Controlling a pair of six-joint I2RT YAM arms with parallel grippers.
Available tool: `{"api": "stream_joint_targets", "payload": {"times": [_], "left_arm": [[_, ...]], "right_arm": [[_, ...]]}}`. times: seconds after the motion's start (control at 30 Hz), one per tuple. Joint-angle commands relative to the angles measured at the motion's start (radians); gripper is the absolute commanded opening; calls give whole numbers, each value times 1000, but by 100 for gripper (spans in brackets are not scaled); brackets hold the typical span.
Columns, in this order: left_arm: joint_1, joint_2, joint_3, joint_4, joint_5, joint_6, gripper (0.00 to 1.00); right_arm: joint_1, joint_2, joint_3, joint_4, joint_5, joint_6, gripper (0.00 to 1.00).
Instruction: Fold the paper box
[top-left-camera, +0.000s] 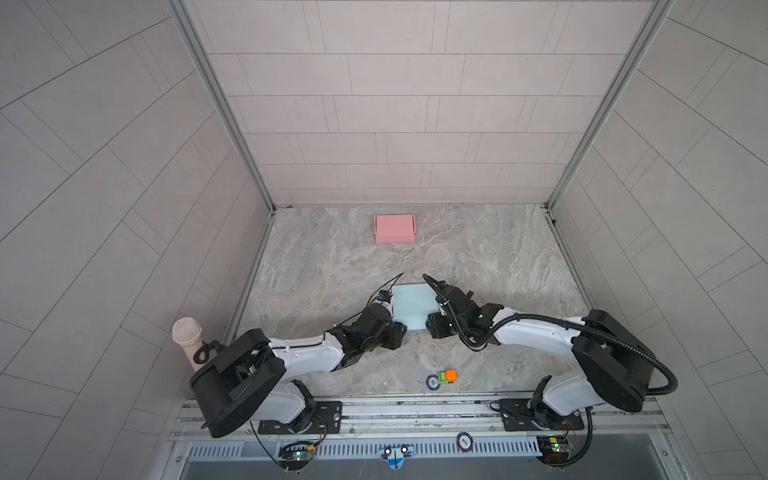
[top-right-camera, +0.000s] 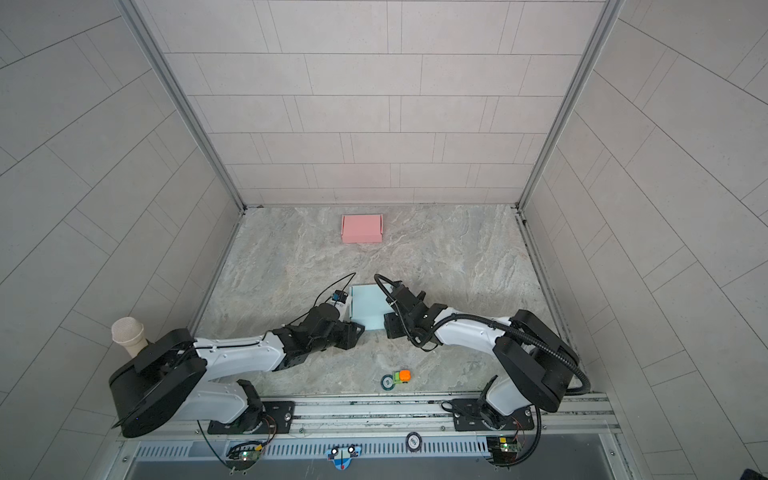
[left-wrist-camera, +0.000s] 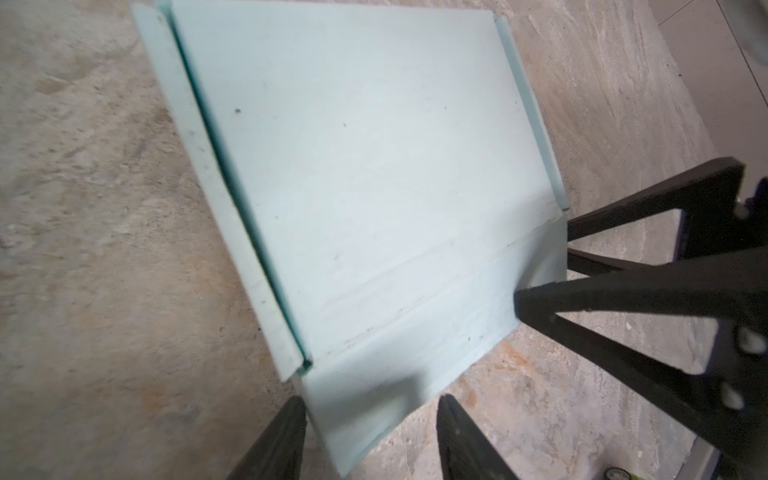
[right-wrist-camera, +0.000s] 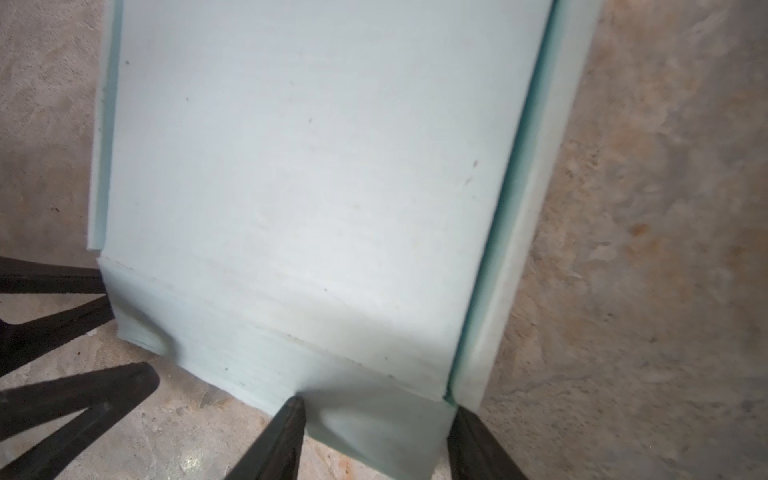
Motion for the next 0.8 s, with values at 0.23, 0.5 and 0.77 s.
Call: {"api": "stream_joint_targets", "payload": {"times": [0.23,0.5,0.77], "left_arm": [[17,3,16,3,-4,21,53],[25,5,14,7,-3,25,53],[28,12,24,-6,-14,33,53]], "right_arm": [[-21,-56,12,-64,31,-16,70],[-66,-125,55,-162,76,-74,73],[-120,-63,185,-175,89,-137,73]]}}
